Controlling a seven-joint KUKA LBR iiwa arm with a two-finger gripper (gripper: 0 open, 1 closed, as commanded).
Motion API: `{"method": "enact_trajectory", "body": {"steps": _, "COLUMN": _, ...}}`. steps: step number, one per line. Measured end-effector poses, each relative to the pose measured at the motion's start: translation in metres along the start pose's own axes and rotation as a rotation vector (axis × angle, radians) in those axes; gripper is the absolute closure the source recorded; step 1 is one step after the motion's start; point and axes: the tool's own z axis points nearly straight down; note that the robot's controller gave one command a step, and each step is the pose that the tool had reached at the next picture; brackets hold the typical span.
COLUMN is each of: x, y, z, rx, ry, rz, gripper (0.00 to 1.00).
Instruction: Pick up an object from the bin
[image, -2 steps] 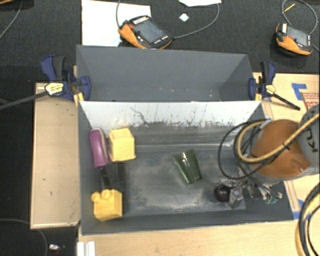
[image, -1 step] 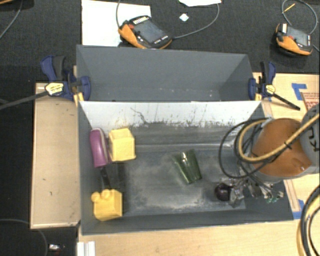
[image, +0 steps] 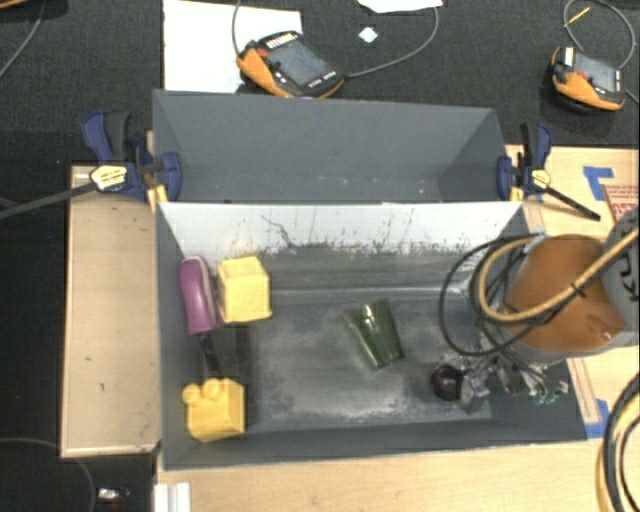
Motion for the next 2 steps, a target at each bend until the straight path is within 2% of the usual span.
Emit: {"method": "enact_trajectory", "body": {"steps": 2, "x": 0.0, "y": 0.0, "z": -0.036, "rx": -0.003, "ry": 0.005, "rz": -0.002, "gripper": 1.0}}
